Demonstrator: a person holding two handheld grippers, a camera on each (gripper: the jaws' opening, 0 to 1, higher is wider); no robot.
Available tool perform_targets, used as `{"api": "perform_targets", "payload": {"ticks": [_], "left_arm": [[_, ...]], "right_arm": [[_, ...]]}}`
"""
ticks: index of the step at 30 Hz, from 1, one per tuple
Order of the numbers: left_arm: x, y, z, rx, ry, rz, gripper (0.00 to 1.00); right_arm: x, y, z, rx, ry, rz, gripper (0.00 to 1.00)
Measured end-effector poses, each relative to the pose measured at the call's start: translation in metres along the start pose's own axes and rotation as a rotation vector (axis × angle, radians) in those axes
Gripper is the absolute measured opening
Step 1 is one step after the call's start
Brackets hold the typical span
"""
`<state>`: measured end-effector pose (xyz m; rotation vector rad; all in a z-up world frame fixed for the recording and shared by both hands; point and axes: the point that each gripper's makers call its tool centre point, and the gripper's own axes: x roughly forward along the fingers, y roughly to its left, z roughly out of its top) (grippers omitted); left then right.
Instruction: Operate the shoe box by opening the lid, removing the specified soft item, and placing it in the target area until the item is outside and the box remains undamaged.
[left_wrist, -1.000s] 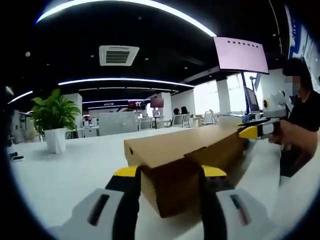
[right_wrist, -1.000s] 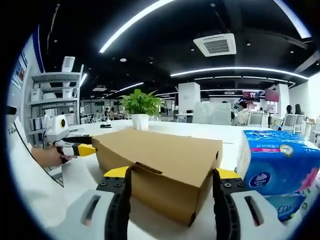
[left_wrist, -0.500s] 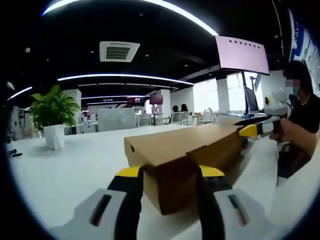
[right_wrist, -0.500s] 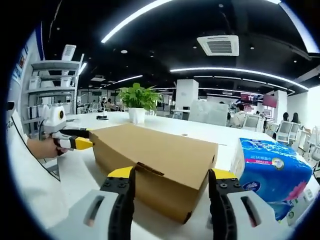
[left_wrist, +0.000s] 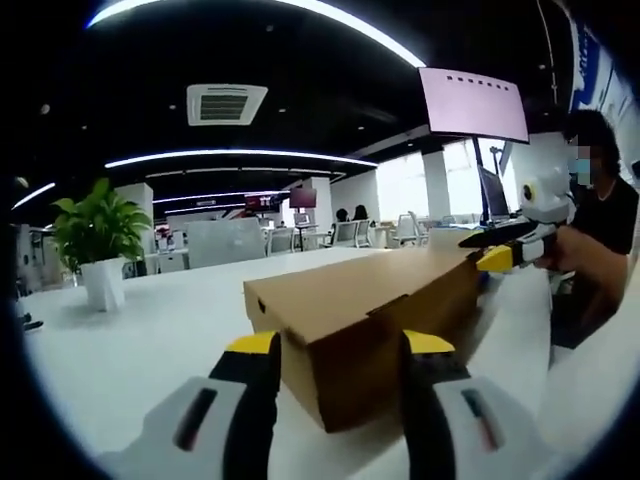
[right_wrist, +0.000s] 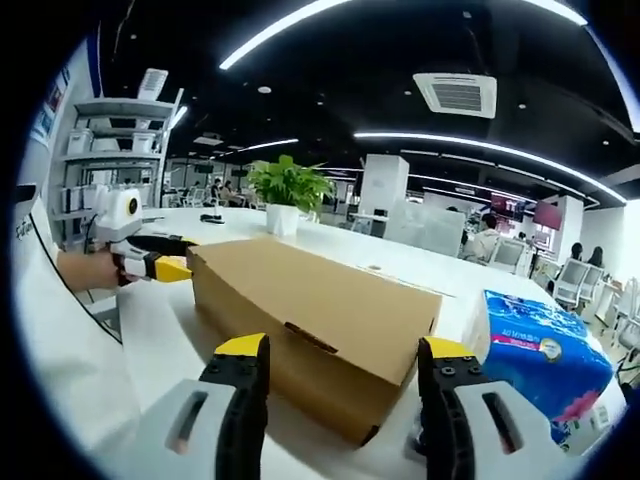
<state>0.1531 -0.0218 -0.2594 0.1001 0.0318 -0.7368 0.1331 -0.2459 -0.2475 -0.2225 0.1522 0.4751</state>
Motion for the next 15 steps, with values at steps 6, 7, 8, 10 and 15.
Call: {"api": "perform_targets", "payload": {"ticks": [6,7,8,10,15], "left_arm": [[0.000,-0.004,0.007,0.018,0.010,-0.027,0.53],[0.000,-0.004,0.007,0.025,0.015,-0.031,0.53],[-0.001,-0.003,0.009,0.021,0.013,-0.031,0.53],[-0.002,-0.002,0.014,0.022,0.006,-0.035,0.53],[-0.005,-0.005,0.024,0.037,0.021,-0.081,0.46]], "right_arm": [[-0.006,-0.001,0.012,0.011,-0.031,0.007,0.61],[-0.006,0.001,0.014,0.014,-0.036,0.020,0.61],[-0.006,0.001,0.016,0.020,-0.043,0.029,0.61],[-0.007,0.000,0.019,0.019,-0.051,0.032,0.61],[-0.011,0.000,0.033,0.017,-0.100,0.045,0.61]]}}
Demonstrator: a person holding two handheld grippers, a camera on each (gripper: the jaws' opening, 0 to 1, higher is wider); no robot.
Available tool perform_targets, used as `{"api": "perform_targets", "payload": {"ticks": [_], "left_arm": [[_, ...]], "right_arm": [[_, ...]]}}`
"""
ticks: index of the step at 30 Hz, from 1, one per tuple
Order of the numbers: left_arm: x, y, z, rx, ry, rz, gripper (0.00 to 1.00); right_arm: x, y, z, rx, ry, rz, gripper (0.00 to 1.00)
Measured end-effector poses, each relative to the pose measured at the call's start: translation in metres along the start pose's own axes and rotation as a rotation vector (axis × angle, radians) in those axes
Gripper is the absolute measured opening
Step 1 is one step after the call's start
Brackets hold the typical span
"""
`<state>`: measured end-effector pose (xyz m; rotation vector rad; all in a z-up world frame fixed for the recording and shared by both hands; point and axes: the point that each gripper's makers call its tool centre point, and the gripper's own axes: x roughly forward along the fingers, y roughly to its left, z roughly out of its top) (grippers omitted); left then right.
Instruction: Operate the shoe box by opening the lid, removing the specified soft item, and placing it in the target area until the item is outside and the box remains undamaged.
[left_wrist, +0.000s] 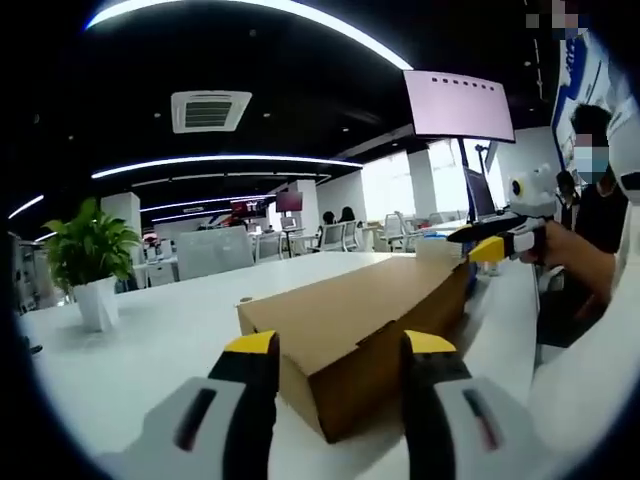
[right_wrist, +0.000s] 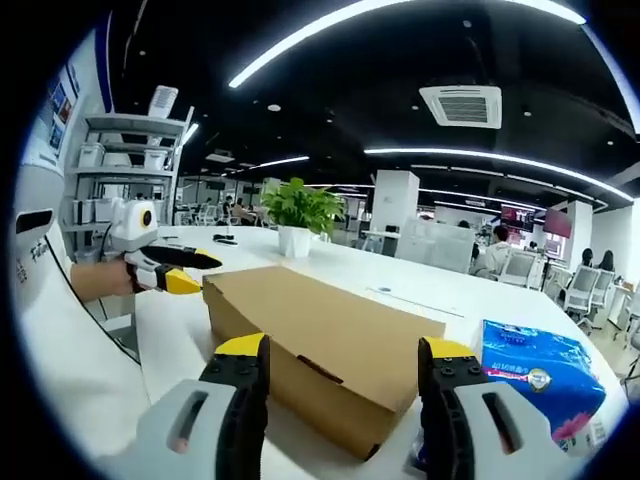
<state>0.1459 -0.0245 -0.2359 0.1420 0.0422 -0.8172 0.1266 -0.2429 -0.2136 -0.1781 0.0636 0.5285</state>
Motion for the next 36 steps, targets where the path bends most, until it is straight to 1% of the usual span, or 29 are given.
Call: {"api": "perform_targets", "payload": {"ticks": [1,3,4,5,6,7,8,9,12,14,15,18,19,21,22,24,26,27,28,31,33,35,36], "left_arm": [[-0.001,0.001,0.003,0.007,-0.004,0.000,0.46],[-0.001,0.001,0.009,0.020,-0.020,-0.012,0.52],[-0.001,0.002,0.010,0.016,-0.023,-0.019,0.56],[-0.002,0.003,0.012,0.003,-0.025,-0.025,0.57],[-0.003,0.004,0.013,-0.009,-0.028,-0.027,0.57],[-0.004,0.004,0.015,-0.017,-0.033,-0.034,0.53],[-0.007,0.005,0.019,-0.027,-0.042,-0.040,0.51],[-0.008,0.007,0.021,-0.030,-0.049,-0.037,0.51],[-0.014,0.015,0.032,-0.041,-0.065,-0.032,0.52],[-0.018,0.017,0.037,-0.039,-0.074,-0.030,0.46],[-0.023,0.019,0.044,-0.017,-0.090,-0.028,0.43],[-0.028,0.025,0.053,-0.012,-0.105,-0.015,0.49],[-0.032,0.029,0.061,-0.033,-0.137,-0.007,0.48],[-0.036,0.030,0.066,-0.054,-0.136,-0.018,0.47],[-0.038,0.031,0.070,-0.077,-0.149,-0.027,0.49],[-0.041,0.032,0.071,-0.089,-0.138,-0.034,0.51],[-0.044,0.036,0.072,-0.076,-0.147,-0.016,0.55],[-0.044,0.038,0.070,-0.058,-0.150,-0.002,0.57],[-0.044,0.040,0.067,-0.059,-0.138,0.006,0.58],[-0.042,0.040,0.055,-0.097,-0.106,-0.010,0.58],[-0.041,0.040,0.055,-0.096,-0.109,-0.010,0.61],[-0.042,0.043,0.058,-0.102,-0.124,0.003,0.61],[-0.043,0.042,0.059,-0.101,-0.129,-0.003,0.61]], "right_arm": [[-0.001,0.000,0.002,-0.004,-0.007,0.000,0.61],[-0.002,0.000,0.009,-0.032,-0.022,0.004,0.61],[-0.002,-0.001,0.011,-0.051,-0.026,0.005,0.61],[-0.004,-0.003,0.016,-0.071,-0.035,-0.008,0.62],[-0.005,-0.005,0.020,-0.089,-0.049,-0.018,0.62],[-0.008,-0.006,0.026,-0.103,-0.067,-0.016,0.62],[-0.010,-0.006,0.029,-0.102,-0.068,-0.016,0.62],[-0.011,-0.007,0.032,-0.099,-0.072,-0.015,0.61],[-0.017,-0.007,0.046,-0.077,-0.115,0.001,0.61],[-0.020,-0.005,0.052,-0.075,-0.141,0.014,0.60],[-0.022,-0.004,0.054,-0.077,-0.149,0.017,0.60],[-0.024,-0.005,0.057,-0.098,-0.154,0.010,0.57],[-0.025,-0.007,0.056,-0.098,-0.142,0.002,0.55],[-0.027,-0.011,0.058,-0.091,-0.152,-0.004,0.55],[-0.028,-0.012,0.060,-0.073,-0.158,-0.003,0.55],[-0.029,-0.012,0.060,-0.061,-0.159,0.004,0.55],[-0.029,-0.012,0.058,-0.055,-0.156,0.004,0.56],[-0.029,-0.012,0.057,-0.053,-0.155,0.009,0.56],[-0.028,-0.012,0.055,-0.048,-0.151,0.010,0.57],[-0.025,-0.009,0.047,-0.043,-0.138,0.022,0.59],[-0.022,-0.009,0.042,-0.044,-0.119,0.021,0.59],[-0.020,-0.009,0.040,-0.043,-0.105,0.025,0.59],[-0.020,-0.008,0.040,-0.044,-0.106,0.026,0.59]]}}
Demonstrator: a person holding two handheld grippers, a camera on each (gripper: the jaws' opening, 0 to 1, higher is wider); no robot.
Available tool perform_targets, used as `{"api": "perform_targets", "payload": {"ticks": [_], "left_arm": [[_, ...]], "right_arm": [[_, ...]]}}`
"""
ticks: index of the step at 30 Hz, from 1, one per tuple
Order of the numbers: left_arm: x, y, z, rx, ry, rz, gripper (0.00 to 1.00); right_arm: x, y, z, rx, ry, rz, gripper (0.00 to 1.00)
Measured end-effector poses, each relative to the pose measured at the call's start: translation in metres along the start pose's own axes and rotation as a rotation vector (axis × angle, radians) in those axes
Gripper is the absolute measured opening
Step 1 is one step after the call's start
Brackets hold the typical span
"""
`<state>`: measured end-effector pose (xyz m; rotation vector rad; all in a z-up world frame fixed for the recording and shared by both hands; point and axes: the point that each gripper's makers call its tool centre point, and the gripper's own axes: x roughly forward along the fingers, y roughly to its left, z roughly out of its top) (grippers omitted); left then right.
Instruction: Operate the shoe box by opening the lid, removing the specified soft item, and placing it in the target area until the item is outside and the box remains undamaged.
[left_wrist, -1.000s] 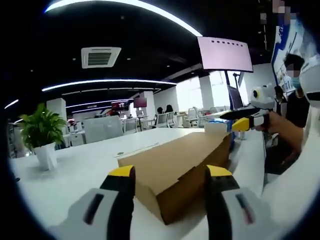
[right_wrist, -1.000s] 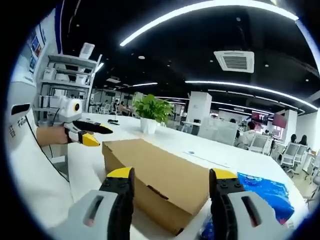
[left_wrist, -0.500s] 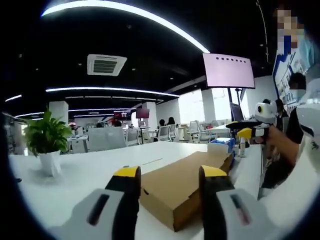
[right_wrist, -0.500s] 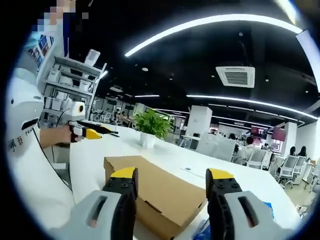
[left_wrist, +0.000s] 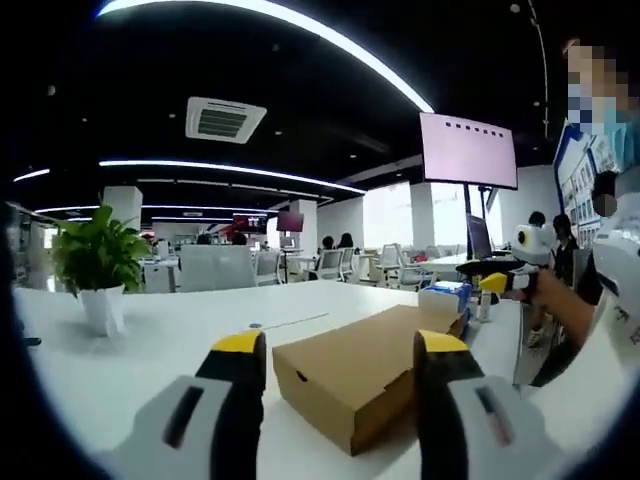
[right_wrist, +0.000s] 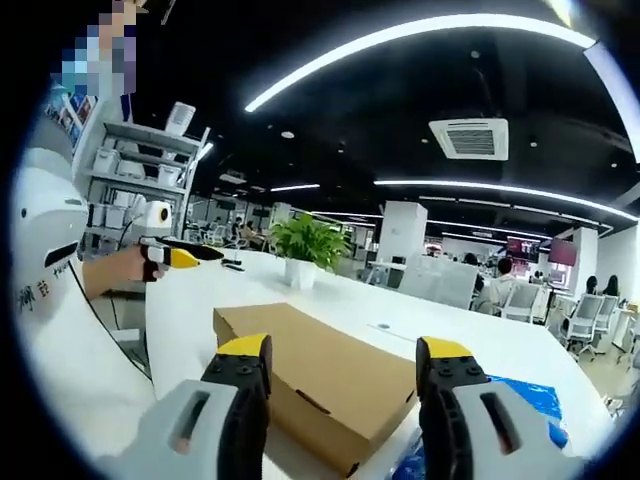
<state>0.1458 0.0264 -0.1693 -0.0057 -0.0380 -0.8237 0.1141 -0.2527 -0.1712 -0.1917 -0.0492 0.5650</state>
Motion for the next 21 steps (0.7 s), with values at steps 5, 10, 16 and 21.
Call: {"api": "perform_targets", "payload": {"ticks": [5,10,16,21], "left_arm": [[-0.0013,0.0004,-0.0006,0.037,0.012,0.016,0.61],[0.0013,-0.0025,0.0005,0.033,0.008,0.010,0.60],[0.0016,-0.0067,0.0005,0.046,0.006,0.000,0.57],[0.0027,-0.0081,0.0014,0.050,0.004,-0.001,0.58]], "right_arm": [[0.0016,0.0012,-0.0026,0.000,0.001,0.000,0.58],[0.0014,-0.0013,-0.0039,-0.008,0.008,-0.018,0.56],[-0.0004,-0.0041,-0.0024,0.022,-0.008,-0.023,0.56],[0.0006,-0.0017,-0.0028,0.049,-0.015,-0.015,0.56]]}}
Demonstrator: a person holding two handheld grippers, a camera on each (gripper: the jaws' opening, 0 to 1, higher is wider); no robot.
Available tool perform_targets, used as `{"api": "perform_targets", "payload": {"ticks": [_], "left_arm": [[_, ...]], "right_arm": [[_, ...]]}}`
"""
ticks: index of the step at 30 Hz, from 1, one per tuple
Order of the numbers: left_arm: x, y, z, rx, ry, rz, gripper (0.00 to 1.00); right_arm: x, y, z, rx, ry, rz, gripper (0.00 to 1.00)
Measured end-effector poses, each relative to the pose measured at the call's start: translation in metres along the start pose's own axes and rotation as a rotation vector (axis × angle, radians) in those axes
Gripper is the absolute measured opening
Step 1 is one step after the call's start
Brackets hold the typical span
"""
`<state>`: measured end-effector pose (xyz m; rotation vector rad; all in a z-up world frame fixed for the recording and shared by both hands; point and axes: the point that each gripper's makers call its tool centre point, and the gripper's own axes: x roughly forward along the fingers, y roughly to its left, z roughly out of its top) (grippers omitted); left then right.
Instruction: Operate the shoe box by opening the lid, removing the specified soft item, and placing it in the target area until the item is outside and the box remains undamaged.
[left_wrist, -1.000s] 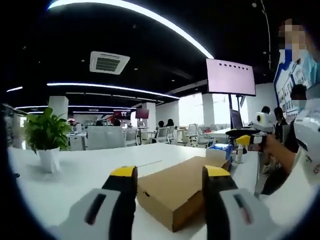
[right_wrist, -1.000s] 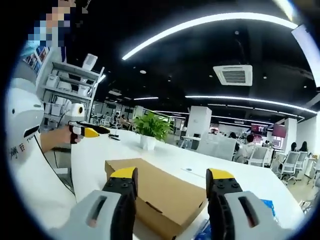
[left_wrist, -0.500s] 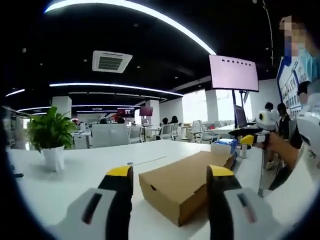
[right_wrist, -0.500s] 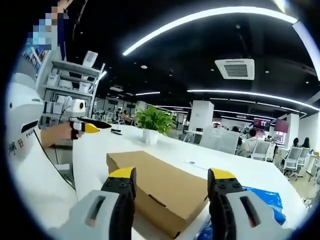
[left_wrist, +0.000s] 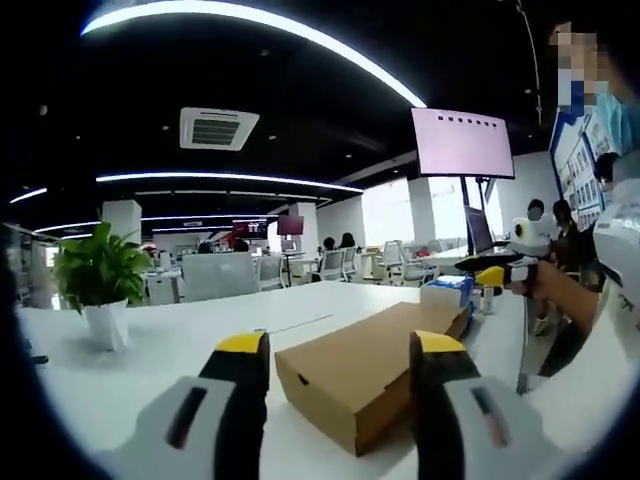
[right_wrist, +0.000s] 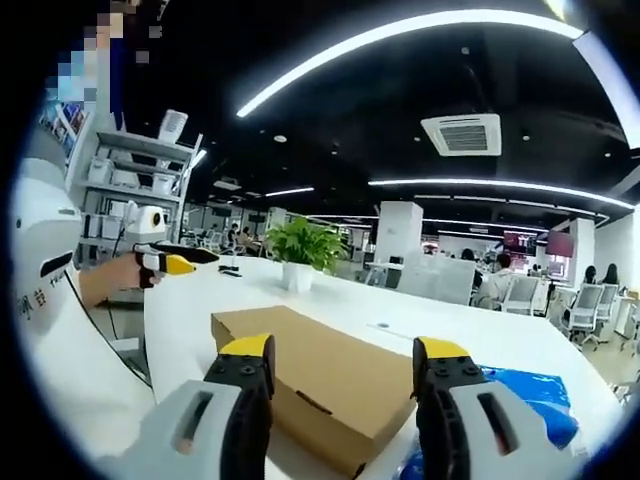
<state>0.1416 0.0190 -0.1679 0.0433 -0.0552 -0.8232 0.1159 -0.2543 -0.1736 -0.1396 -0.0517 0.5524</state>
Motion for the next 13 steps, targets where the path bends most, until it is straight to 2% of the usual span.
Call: {"api": "perform_targets", "payload": {"ticks": [13], "left_arm": [[-0.0008,-0.0032,0.0020,-0.008,-0.007,-0.011,0.57]], "right_arm": [[0.0023,0.0033,-0.0010,-0.016,0.009,0.003,0.55]]}}
